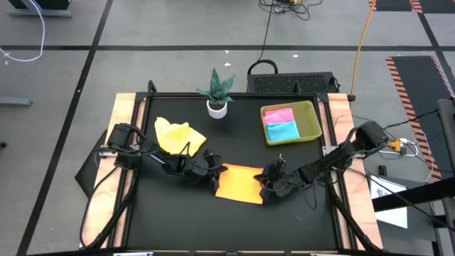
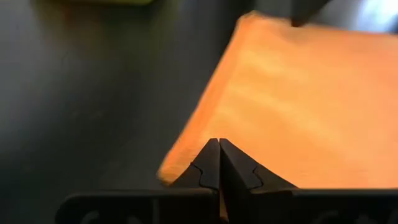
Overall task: Fold microfiber towels
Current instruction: Fold the orange microfiber cloth
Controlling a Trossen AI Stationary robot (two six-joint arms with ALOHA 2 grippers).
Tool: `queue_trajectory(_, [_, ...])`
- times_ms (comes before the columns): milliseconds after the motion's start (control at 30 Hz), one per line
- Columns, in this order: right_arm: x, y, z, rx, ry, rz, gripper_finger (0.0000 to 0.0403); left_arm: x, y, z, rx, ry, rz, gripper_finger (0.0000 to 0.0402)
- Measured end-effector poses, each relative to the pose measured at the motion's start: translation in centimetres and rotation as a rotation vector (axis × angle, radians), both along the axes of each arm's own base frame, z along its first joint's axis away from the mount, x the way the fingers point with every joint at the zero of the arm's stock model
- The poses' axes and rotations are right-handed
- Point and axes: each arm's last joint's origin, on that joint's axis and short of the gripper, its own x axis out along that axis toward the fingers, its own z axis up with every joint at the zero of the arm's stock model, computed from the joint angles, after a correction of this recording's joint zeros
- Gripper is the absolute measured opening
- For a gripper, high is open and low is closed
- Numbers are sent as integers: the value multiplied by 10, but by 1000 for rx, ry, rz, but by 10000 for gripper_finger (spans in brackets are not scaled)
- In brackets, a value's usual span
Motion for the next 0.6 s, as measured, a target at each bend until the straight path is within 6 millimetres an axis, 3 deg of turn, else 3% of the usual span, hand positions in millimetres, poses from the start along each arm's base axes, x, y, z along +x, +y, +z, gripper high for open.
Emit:
queue_trajectory(133, [-5, 0, -16, 34, 102, -9, 0, -1, 6, -7, -18, 43, 34, 5])
queue_trajectory(267, [-7, 5, -20, 35, 123, 6, 0, -1, 6, -3, -22, 40, 35, 10])
queue_trajectory(467, [-12, 13, 1, -16, 30, 43, 0, -3, -8, 16, -35, -24, -8, 4])
queue_trajectory(600, [-11, 15, 10, -37, -23, 46, 0, -5, -18, 16, -76, -10, -124, 7])
